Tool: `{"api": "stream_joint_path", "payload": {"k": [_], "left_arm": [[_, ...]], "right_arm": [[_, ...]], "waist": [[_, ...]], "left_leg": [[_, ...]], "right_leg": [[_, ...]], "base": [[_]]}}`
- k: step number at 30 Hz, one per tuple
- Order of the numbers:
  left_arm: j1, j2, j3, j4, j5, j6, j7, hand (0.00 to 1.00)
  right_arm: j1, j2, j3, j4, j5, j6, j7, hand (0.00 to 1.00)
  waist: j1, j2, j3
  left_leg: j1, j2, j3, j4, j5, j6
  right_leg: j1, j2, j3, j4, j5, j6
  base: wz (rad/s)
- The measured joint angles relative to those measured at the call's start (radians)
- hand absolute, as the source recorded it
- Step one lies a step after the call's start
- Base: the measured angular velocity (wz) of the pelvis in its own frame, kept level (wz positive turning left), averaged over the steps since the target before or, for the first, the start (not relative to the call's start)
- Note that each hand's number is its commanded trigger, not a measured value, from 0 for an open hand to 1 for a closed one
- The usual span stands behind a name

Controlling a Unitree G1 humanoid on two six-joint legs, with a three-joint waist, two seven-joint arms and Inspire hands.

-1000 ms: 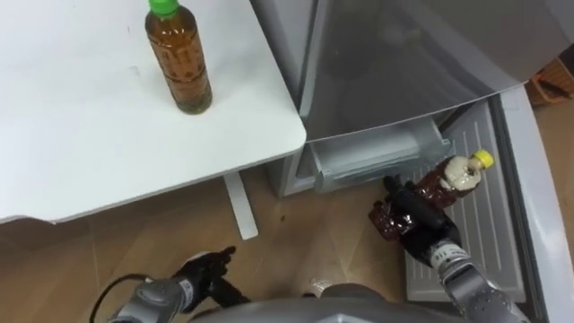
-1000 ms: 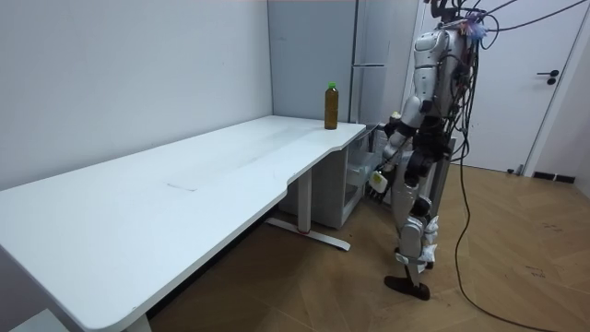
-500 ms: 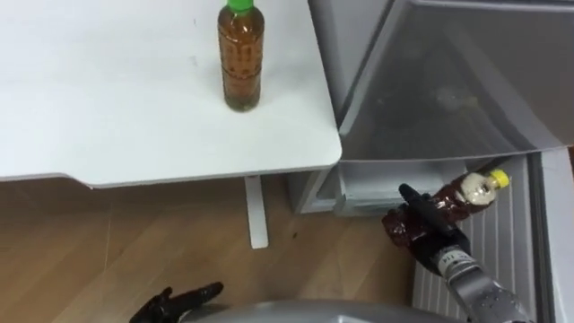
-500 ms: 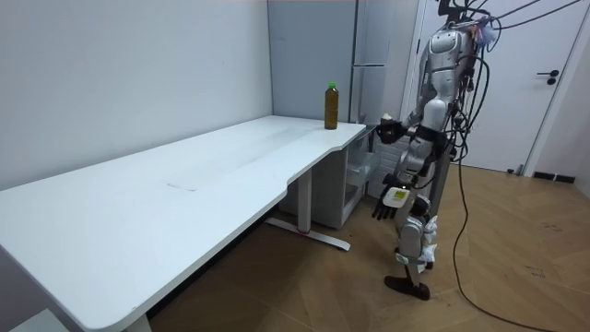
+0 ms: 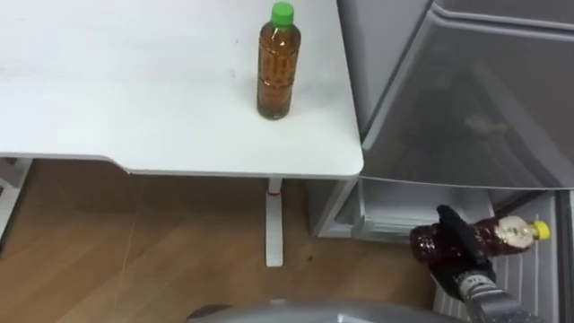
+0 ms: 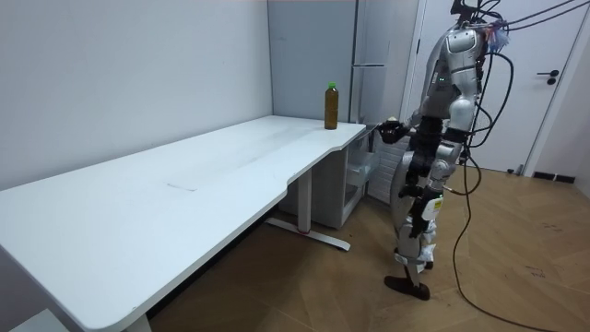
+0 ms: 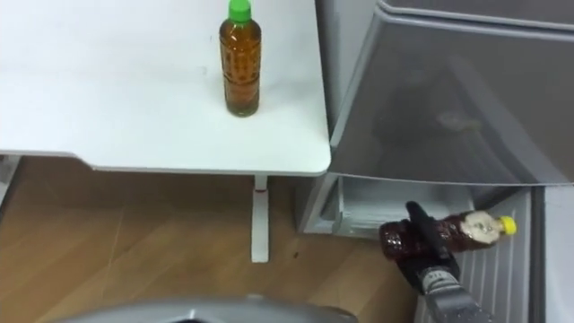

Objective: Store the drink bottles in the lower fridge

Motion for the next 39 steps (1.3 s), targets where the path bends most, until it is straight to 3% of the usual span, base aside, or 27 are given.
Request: {"api": "stream_joint_path", "payload": {"k": [1,5,9,14,19,28,32,39], "left_arm": [[-0.042,0.001,-0.010,0.019,0.001,0.009,0.000,0.00],[-0.186,0.007,-0.062,0.053,-0.032,0.012,0.018,0.00],[-0.278,0.004,-0.079,0.079,-0.034,0.008,0.018,0.00],[-0.356,0.003,-0.083,0.140,-0.034,0.008,0.018,0.00],[-0.408,0.002,-0.137,0.189,-0.036,0.008,0.020,0.00],[-0.446,0.001,-0.188,0.146,-0.040,0.005,0.051,0.00],[-0.498,-0.010,-0.251,0.156,-0.070,-0.020,0.084,0.00],[-0.514,-0.020,-0.295,0.146,-0.081,-0.028,0.131,0.00]], "right_arm": [[-0.048,-0.007,0.000,0.012,0.013,-0.004,-0.017,1.00],[-0.261,-0.013,0.010,0.134,0.064,-0.012,-0.061,1.00],[-0.351,-0.012,0.007,0.191,0.088,-0.024,-0.069,1.00],[-0.458,-0.016,-0.006,0.253,0.091,-0.037,-0.096,1.00],[-0.559,-0.027,-0.006,0.318,0.094,-0.042,-0.105,1.00],[-0.665,-0.041,-0.004,0.317,0.089,-0.038,-0.145,1.00],[-0.759,-0.054,0.000,0.318,0.094,-0.046,-0.182,1.00],[-0.802,-0.096,0.001,0.287,0.097,-0.046,-0.250,1.00]], "waist": [[0.000,0.016,0.0084],[0.008,0.050,0.0094],[0.029,0.061,0.0112],[0.045,0.042,0.0262],[0.050,0.042,0.0318],[0.056,0.026,0.0433],[0.052,0.023,0.0449],[0.053,0.023,0.0461]], "left_leg": [[-0.043,0.000,0.000,0.023,0.003,0.001],[-0.179,-0.012,0.003,0.049,0.042,0.001],[-0.259,-0.017,0.004,0.048,0.074,-0.001],[-0.392,-0.021,0.025,0.062,0.105,-0.005],[-0.457,-0.022,0.026,0.071,0.116,-0.004],[-0.598,-0.025,0.046,0.101,0.122,-0.001],[-0.624,-0.033,0.052,0.113,0.122,-0.001],[-0.721,-0.035,0.057,0.174,0.121,0.002]], "right_leg": [[-0.044,-0.004,-0.002,0.027,-0.002,-0.003],[-0.209,-0.024,0.006,0.107,-0.010,-0.015],[-0.309,-0.036,0.007,0.146,-0.006,-0.023],[-0.476,-0.052,0.032,0.220,-0.002,-0.038],[-0.547,-0.066,0.033,0.244,-0.002,-0.040],[-0.707,-0.074,0.054,0.297,-0.001,-0.043],[-0.745,-0.093,0.056,0.333,-0.006,-0.046],[-0.822,-0.099,0.049,0.369,-0.010,-0.045]], "base": [[0.03],[0.02],[0.03],[-0.07],[0.03],[-0.03],[-0.01],[0.08]]}}
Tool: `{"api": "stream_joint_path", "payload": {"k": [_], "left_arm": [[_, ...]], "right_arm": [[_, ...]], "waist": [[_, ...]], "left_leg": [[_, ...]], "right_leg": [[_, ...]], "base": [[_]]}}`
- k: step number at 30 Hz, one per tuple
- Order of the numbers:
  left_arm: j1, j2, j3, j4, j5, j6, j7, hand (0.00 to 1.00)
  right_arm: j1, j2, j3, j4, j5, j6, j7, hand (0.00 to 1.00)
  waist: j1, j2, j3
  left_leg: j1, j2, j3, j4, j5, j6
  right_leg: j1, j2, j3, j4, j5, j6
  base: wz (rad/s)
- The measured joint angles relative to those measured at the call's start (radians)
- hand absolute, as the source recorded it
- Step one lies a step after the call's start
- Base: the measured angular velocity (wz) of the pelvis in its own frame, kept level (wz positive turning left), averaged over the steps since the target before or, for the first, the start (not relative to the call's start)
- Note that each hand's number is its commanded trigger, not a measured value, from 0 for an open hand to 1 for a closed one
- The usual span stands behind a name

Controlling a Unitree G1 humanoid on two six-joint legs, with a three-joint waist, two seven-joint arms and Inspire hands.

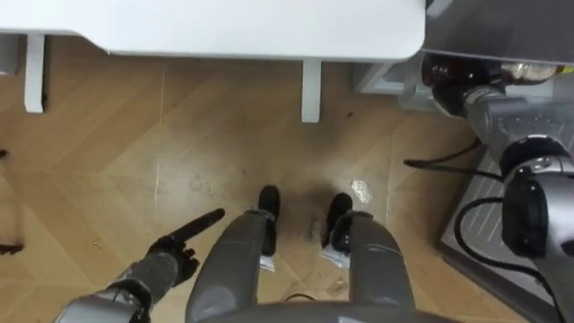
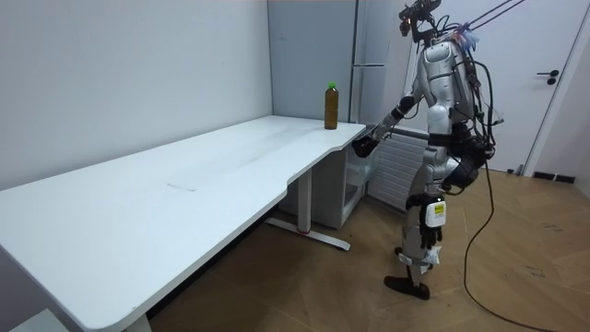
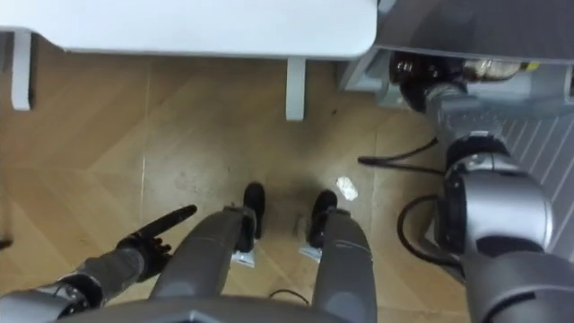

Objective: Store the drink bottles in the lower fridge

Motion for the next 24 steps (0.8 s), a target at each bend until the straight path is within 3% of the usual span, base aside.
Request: {"api": "stream_joint_path", "payload": {"k": [7,13,14,15,16,20,24], "left_arm": [[0.006,0.004,-0.042,-0.046,-0.041,-0.012,0.045,0.00],[0.010,0.007,-0.101,-0.162,-0.073,-0.027,0.089,0.00],[0.013,0.009,-0.108,-0.188,-0.075,-0.029,0.098,0.00],[0.014,0.009,-0.108,-0.200,-0.075,-0.029,0.104,0.00],[0.020,0.010,-0.107,-0.227,-0.075,-0.030,0.117,0.00],[0.050,0.011,-0.105,-0.308,-0.074,-0.038,0.166,0.00],[0.069,0.013,-0.105,-0.358,-0.074,-0.053,0.198,0.00]], "right_arm": [[-0.046,-0.044,-0.009,-0.018,0.020,-0.019,-0.058,1.00],[-0.067,-0.064,-0.008,-0.019,0.043,-0.035,-0.093,1.00],[-0.071,-0.071,-0.008,-0.020,0.050,-0.035,-0.098,0.87],[-0.071,-0.074,-0.008,-0.023,0.053,-0.035,-0.100,0.53],[-0.070,-0.076,-0.008,-0.037,0.053,-0.037,-0.110,0.00],[-0.066,-0.077,-0.025,-0.073,0.075,-0.055,-0.164,0.00],[-0.066,-0.083,-0.036,-0.095,0.081,-0.078,-0.178,0.00]], "waist": [[0.001,0.000,0.0002],[0.001,0.002,-0.0001],[0.003,0.002,-0.0005],[0.004,0.002,-0.0006],[0.004,0.003,-0.0007],[0.002,0.008,-0.0030],[0.001,0.009,-0.0034]], "left_leg": [[-0.106,-0.002,0.004,0.075,-0.010,0.016],[-0.176,-0.003,0.011,0.142,-0.028,0.021],[-0.195,-0.003,0.014,0.160,-0.033,0.022],[-0.204,-0.003,0.015,0.167,-0.035,0.022],[-0.222,-0.001,0.018,0.188,-0.043,0.021],[-0.264,-0.001,0.019,0.254,-0.076,0.018],[-0.278,-0.001,0.016,0.285,-0.086,0.014]], "right_leg": [[-0.094,-0.012,-0.004,0.062,-0.012,0.002],[-0.160,-0.021,0.000,0.125,-0.030,0.001],[-0.181,-0.022,0.002,0.143,-0.034,0.000],[-0.191,-0.023,0.005,0.152,-0.036,-0.001],[-0.211,-0.023,0.009,0.171,-0.042,-0.002],[-0.246,-0.032,0.009,0.236,-0.071,-0.011],[-0.257,-0.036,0.007,0.267,-0.086,-0.016]], "base": [[0.08],[0.01],[0.00],[-0.04],[-0.06],[-0.01],[0.04]]}}
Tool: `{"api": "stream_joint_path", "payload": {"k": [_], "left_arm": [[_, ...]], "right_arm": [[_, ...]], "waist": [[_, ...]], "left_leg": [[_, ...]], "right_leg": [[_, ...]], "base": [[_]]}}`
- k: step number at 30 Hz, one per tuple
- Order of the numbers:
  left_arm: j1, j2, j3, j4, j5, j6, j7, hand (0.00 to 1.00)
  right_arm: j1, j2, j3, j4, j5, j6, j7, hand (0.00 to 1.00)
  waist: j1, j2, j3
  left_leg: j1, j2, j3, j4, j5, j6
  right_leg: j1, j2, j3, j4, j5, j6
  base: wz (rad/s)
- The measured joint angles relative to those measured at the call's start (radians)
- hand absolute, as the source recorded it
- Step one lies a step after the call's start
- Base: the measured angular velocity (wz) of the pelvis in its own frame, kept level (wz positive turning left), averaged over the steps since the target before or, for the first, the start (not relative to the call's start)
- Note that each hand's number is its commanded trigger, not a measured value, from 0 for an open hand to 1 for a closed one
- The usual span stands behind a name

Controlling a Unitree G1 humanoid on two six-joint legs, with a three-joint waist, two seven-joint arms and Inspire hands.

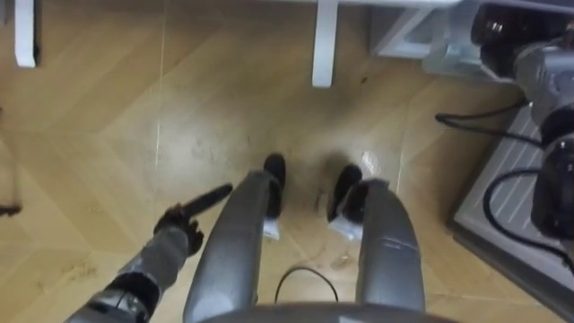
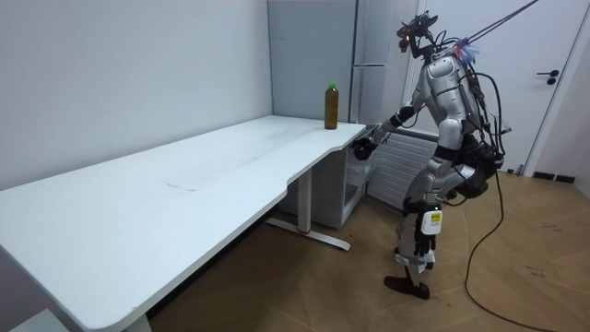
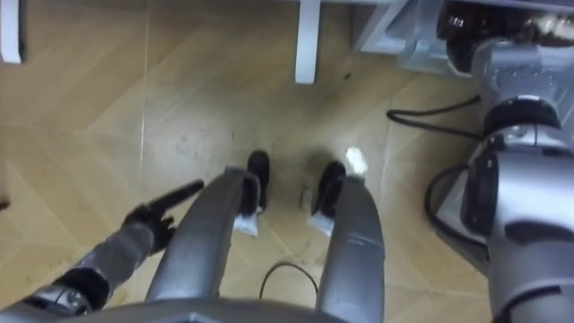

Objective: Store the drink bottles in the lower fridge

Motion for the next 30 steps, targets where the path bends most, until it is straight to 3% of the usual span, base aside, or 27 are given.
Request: {"api": "stream_joint_path", "payload": {"k": [16,20,30], "left_arm": [[0.031,0.006,-0.002,-0.055,0.006,-0.014,0.041,0.00],[0.032,0.010,-0.007,-0.056,0.005,-0.014,0.038,0.00],[0.053,0.016,-0.009,-0.058,0.011,-0.014,0.029,0.00]], "right_arm": [[0.002,-0.004,-0.001,-0.011,0.001,-0.020,-0.035,0.00],[0.003,-0.010,-0.001,-0.014,-0.001,-0.042,-0.024,0.00],[0.018,-0.013,0.002,-0.023,-0.007,-0.035,0.014,0.00]], "waist": [[0.010,0.010,-0.0066],[0.007,0.011,-0.0073],[0.004,0.011,-0.0075]], "left_leg": [[-0.004,0.003,0.000,0.034,-0.008,0.001],[0.004,0.004,0.003,0.034,-0.008,0.001],[0.034,0.004,0.009,0.022,-0.007,0.001]], "right_leg": [[-0.001,-0.002,0.000,0.027,-0.004,-0.002],[0.007,-0.003,-0.003,0.028,-0.003,-0.004],[0.032,-0.005,-0.003,0.022,-0.004,-0.003]], "base": [[0.00],[-0.01],[0.00]]}}
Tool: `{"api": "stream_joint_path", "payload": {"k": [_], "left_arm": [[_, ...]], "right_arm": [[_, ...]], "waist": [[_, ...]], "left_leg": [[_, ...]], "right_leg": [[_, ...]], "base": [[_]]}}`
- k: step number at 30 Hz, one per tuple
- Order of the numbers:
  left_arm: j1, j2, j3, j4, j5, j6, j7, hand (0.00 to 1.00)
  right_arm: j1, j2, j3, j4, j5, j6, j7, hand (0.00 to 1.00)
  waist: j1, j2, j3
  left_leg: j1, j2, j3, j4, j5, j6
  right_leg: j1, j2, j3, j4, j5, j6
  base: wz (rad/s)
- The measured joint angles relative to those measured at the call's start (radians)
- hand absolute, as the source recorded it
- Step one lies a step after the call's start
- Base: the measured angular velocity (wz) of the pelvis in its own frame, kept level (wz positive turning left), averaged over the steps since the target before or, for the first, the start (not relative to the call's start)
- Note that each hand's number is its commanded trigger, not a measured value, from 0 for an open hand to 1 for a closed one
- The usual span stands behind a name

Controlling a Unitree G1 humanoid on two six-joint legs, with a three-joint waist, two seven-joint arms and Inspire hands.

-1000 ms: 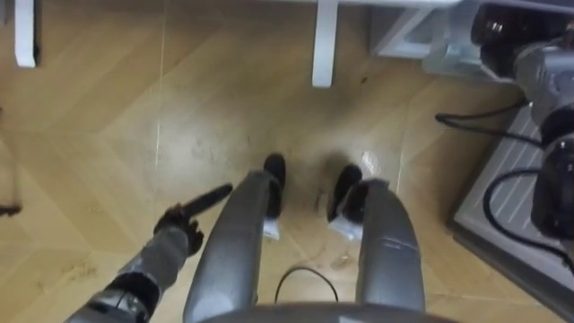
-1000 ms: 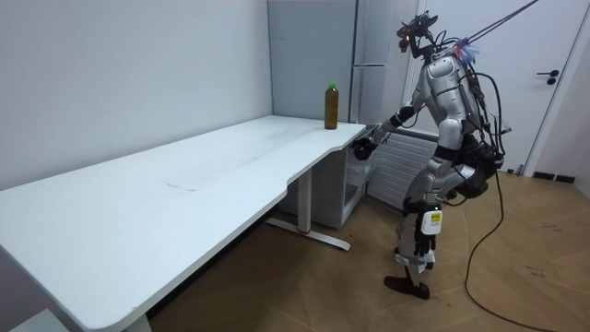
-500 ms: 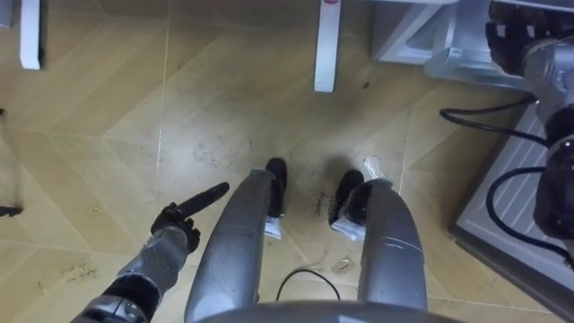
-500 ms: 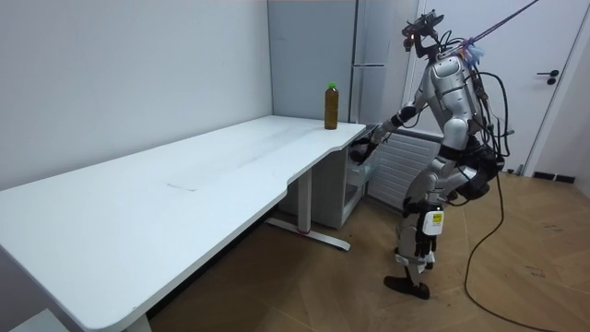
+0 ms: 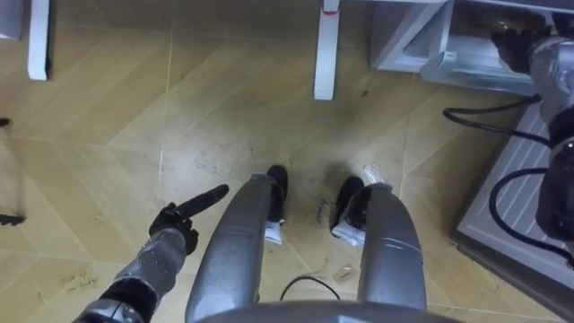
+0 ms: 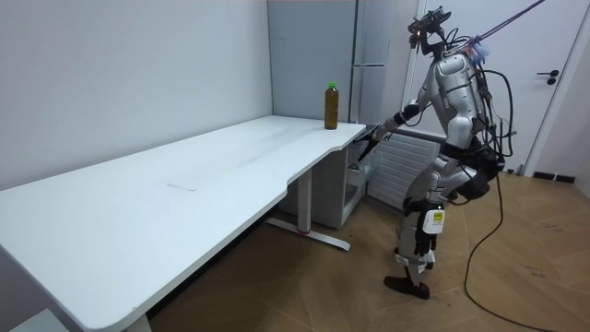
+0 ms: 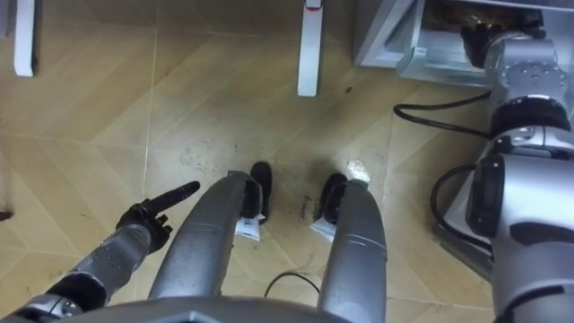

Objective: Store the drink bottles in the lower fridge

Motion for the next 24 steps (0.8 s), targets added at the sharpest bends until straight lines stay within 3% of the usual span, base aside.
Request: {"api": "stream_joint_path", "payload": {"k": [7,18,24], "left_arm": [[0.010,0.007,-0.002,0.005,-0.012,0.000,-0.023,0.00],[0.015,0.009,-0.015,0.035,-0.050,0.003,-0.045,0.00],[-0.006,0.013,0.071,0.111,-0.049,0.006,-0.086,0.00]], "right_arm": [[0.007,0.001,0.000,0.000,0.014,0.007,0.002,0.00],[0.056,0.009,-0.001,0.052,0.030,0.036,0.010,0.00],[0.109,0.012,0.000,0.073,0.008,0.040,0.010,0.00]], "waist": [[-0.006,-0.001,0.0006],[-0.002,-0.002,0.0016],[0.020,-0.003,0.0018]], "left_leg": [[0.010,0.011,0.007,-0.009,0.000,0.000],[0.115,0.020,0.006,-0.065,0.000,0.000],[0.198,0.029,0.009,-0.102,-0.005,-0.004]], "right_leg": [[0.015,-0.005,-0.007,-0.009,0.000,-0.001],[0.129,0.007,-0.023,-0.075,-0.002,0.004],[0.214,0.024,-0.023,-0.127,0.000,0.010]], "base": [[0.01],[0.02],[-0.03]]}}
